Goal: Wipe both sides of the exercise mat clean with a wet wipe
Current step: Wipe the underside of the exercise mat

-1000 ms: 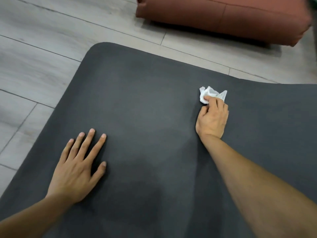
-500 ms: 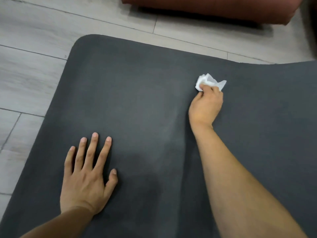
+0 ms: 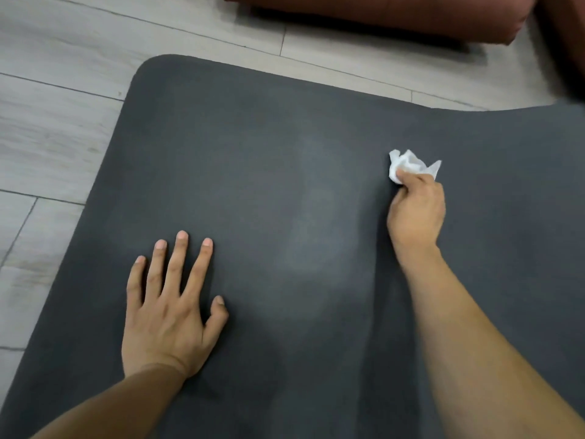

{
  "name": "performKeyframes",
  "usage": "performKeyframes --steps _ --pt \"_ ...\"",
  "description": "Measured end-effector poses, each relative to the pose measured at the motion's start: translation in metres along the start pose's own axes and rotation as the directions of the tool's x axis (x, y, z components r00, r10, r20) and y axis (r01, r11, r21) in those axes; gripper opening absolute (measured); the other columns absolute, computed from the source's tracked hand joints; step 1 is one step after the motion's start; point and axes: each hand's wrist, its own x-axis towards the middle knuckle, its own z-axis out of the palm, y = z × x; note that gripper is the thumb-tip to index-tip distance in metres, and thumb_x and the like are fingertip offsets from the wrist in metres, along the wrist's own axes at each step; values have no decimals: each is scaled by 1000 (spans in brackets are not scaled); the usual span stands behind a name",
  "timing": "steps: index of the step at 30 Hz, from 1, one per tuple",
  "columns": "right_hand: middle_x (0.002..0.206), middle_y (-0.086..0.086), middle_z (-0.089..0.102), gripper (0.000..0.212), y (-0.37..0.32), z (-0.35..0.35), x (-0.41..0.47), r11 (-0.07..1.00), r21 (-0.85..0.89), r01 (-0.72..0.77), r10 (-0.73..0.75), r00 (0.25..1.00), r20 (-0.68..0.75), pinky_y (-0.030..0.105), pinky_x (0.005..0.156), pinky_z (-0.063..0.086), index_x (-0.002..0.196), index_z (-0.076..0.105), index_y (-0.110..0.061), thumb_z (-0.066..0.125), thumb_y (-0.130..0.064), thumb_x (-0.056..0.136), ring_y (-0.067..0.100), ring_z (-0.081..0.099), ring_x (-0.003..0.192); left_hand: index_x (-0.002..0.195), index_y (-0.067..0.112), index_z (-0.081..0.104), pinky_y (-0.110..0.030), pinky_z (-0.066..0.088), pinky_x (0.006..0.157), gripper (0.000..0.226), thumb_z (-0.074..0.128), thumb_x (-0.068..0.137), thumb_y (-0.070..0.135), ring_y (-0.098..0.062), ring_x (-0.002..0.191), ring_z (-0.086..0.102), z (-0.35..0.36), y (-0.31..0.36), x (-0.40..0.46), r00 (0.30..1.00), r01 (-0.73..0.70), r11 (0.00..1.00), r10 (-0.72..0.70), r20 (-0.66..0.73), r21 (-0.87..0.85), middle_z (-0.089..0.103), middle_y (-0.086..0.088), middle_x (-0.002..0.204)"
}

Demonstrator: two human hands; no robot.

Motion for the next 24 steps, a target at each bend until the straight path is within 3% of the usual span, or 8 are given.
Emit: performKeyframes --steps 3,5,7,10,15,19,22,24 --pt "99 12 67 42 -52 14 -18 994 26 -107 107 994 -19 35 78 47 99 74 -9 42 4 76 38 58 102 162 23 31 -59 18 125 79 36 88 50 -39 154 26 0 -1 -1 1000 -3 1000 3 0 -2 27 -13 168" --pt "103 10 69 37 -118 32 -45 986 136 93 -100 994 45 32 89 45 101 74 -8 44 1 81 32 59 107 162 22 30 -60 18 124 78 35 89 50 -40 154 25 0 -1 -1 1000 -3 1000 3 7 3 26 -13 168" --pt "110 6 66 33 -184 40 -84 910 171 379 -408 891 197 31 90 44 110 71 -11 48 -4 87 26 58 106 162 22 31 -60 19 124 78 34 89 50 -40 154 26 1 -1 -2 1000 -8 1000 8 1 9 27 -14 168" --pt "114 -2 62 36 -198 32 -96 813 203 546 -583 758 294 30 86 46 119 66 -20 45 -10 91 20 54 108 162 22 31 -60 20 123 78 34 90 51 -40 153 26 1 -2 -1 1000 -13 1000 13 -17 12 28 -14 168" --pt "113 5 68 41 -35 6 -33 962 177 206 -221 973 69 32 88 46 119 68 -11 46 -6 84 24 59 108 161 21 33 -60 20 123 78 33 89 49 -41 153 27 0 0 -2 999 -8 1000 9 -31 3 29 -15 167" --pt "97 13 67 41 -11 -10 -27 990 58 -129 130 992 -5 32 75 45 96 73 -11 40 7 77 37 60 93 161 21 32 -60 19 124 78 33 89 49 -41 153 26 1 1 0 999 -8 1000 9 -32 9 29 -14 167" --pt "90 19 59 41 -89 26 -60 922 386 24 23 993 -118 19 89 41 82 70 -19 37 2 93 29 56 89 161 21 33 -60 20 123 78 33 89 49 -41 153 27 1 0 -1 1000 -3 1000 3 -31 13 29 -14 167" --pt "96 15 62 34 -151 40 -98 886 378 269 -277 960 -34 31 84 42 90 72 -17 42 -2 89 31 55 90 161 21 32 -60 20 123 78 33 88 49 -41 153 27 2 -1 -1 999 -15 1000 16 -33 18 28 -14 167"
